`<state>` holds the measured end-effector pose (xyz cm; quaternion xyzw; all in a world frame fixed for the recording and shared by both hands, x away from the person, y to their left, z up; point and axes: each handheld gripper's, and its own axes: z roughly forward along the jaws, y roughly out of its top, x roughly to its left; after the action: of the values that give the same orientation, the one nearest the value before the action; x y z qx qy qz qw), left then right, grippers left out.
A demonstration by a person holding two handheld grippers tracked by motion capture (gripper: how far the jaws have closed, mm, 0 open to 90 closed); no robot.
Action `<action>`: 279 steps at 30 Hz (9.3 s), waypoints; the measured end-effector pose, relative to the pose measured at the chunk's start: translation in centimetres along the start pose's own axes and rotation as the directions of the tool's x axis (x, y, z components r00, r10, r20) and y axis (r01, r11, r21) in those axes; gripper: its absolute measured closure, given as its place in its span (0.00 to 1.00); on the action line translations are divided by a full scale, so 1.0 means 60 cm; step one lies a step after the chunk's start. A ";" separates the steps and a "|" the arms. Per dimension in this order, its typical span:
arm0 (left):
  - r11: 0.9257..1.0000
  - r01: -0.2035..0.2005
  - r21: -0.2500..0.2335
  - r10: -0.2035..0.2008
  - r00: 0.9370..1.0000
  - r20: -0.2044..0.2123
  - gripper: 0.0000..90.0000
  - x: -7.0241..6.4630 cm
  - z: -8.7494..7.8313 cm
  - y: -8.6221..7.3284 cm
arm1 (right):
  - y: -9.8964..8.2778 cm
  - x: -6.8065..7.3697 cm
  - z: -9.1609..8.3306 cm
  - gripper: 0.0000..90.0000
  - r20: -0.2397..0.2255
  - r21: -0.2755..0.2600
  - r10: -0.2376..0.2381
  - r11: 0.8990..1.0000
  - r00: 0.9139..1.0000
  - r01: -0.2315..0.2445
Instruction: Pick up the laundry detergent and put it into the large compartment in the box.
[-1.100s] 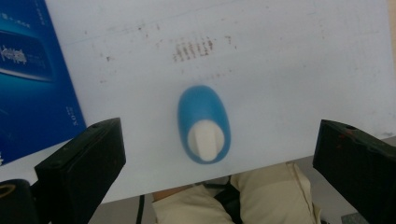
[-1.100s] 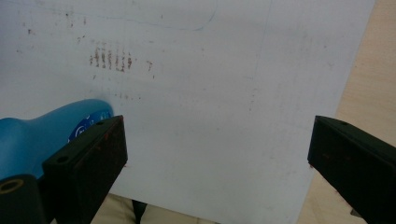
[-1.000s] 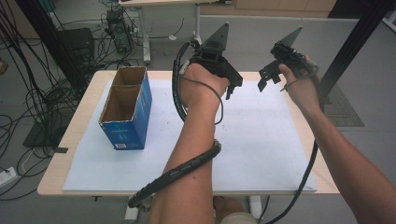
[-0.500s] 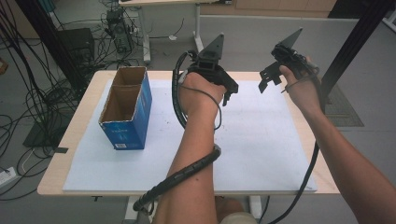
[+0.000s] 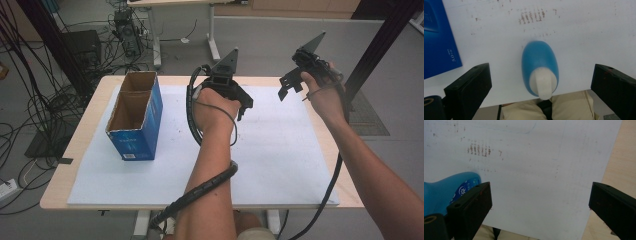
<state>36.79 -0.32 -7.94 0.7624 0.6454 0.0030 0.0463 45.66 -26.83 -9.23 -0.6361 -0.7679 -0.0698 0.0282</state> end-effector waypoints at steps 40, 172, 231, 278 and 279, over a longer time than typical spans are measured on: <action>0.997 0.016 0.072 -0.018 0.999 0.028 0.05 0.004 0.109 0.000 | -0.005 -0.003 0.025 0.05 -0.005 0.014 -0.001 1.000 1.000 0.001; 0.998 0.007 0.063 -0.007 1.000 -0.001 0.05 0.006 0.137 -0.016 | -0.003 0.008 0.039 0.05 0.001 0.024 -0.008 1.000 1.000 0.008; 0.998 0.000 0.061 0.001 1.000 -0.013 0.29 -0.004 0.145 -0.014 | -0.003 0.000 0.048 0.05 -0.013 0.026 -0.009 1.000 1.000 0.010; 0.996 -0.047 0.079 0.046 0.999 0.013 0.40 0.000 0.145 -0.008 | 0.005 0.008 0.054 0.05 -0.012 0.031 -0.019 0.999 1.000 0.019; 0.996 -0.044 0.079 0.044 0.999 0.009 0.40 -0.002 0.145 -0.008 | 0.004 0.007 0.054 0.05 -0.012 0.030 -0.021 0.999 1.000 0.021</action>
<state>36.87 -0.94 -16.61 0.7777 0.6279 -0.0243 0.0182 45.97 -25.90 -12.38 -0.6270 -0.7754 -0.0621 0.0413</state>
